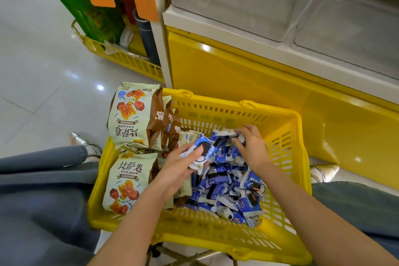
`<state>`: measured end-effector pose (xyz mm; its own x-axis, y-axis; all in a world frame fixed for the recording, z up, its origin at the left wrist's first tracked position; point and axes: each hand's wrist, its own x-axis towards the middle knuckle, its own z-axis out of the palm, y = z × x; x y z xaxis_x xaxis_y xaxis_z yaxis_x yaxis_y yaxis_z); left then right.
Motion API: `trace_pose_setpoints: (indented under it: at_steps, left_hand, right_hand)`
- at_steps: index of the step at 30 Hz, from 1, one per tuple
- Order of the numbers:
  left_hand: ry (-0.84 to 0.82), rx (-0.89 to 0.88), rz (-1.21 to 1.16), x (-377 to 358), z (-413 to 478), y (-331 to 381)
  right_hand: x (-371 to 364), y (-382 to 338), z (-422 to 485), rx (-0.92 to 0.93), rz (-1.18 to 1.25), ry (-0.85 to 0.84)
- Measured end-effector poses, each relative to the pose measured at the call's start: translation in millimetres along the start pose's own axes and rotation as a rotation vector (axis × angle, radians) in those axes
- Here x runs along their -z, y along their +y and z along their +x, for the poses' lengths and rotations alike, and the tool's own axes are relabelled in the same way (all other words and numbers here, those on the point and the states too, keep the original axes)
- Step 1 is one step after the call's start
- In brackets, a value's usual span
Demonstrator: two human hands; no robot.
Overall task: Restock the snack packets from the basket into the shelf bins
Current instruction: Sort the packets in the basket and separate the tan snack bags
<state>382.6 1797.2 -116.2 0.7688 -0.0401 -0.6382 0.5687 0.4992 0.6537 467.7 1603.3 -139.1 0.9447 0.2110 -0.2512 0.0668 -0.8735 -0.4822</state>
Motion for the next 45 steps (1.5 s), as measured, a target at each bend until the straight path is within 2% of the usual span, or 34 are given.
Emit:
trace_pose_setpoints:
  at_steps: [3, 6, 8, 10, 12, 15, 21, 25, 28, 33, 38, 45]
  left_hand:
    - [0.109, -0.057, 0.100, -1.6, -1.8, 4.7]
    - [0.152, -0.076, 0.142, -5.2, -2.2, 5.7]
    - [0.160, -0.082, 0.152, -6.1, -4.6, 5.0]
    - [0.166, -0.093, 0.164, -5.7, -6.5, 2.0]
    - [0.178, -0.099, 0.163, -2.8, -8.6, -2.1]
    - [0.217, -0.087, 0.166, 6.7, -9.9, -7.5]
    - [0.202, -0.101, 0.225, 4.2, -10.2, -16.6]
    - [0.194, -0.097, 0.269, -1.7, -9.5, -19.2]
    - [0.190, -0.089, 0.311, -3.9, -8.6, -21.1]
    - [0.222, -0.098, 0.344, -7.4, -4.3, -25.6]
    - [0.241, -0.174, 0.535, -30.7, 8.1, -23.2]
    - [0.204, -0.364, 0.687, -85.5, 47.7, -2.4]
  right_hand:
    - [-4.8, 5.6, -7.5, 0.050, -0.230, -0.016]
    - [-7.9, 9.7, -29.4, 0.185, -0.149, 0.061]
    - [-16.2, 9.1, -45.7, 0.235, -0.026, -0.133]
    - [-30.1, 8.4, -58.4, 0.176, 0.054, -0.440]
    - [-47.5, 11.2, -67.0, 0.135, 0.020, -0.668]
    - [-71.0, 10.3, -82.9, 0.157, -0.087, -0.796]
    - [-70.5, 17.4, -79.7, 0.213, -0.398, -0.730]
    - [-65.9, 20.5, -74.9, 0.248, -0.460, -0.734]
    - [-60.4, 22.6, -73.5, 0.264, -0.380, -0.692]
    - [-36.6, 22.1, -71.4, 0.162, -0.088, -0.550]
    - [8.2, 9.5, -52.5, 0.133, 0.175, -0.275]
    - [53.1, 2.1, -13.8, 0.107, 0.229, 0.103]
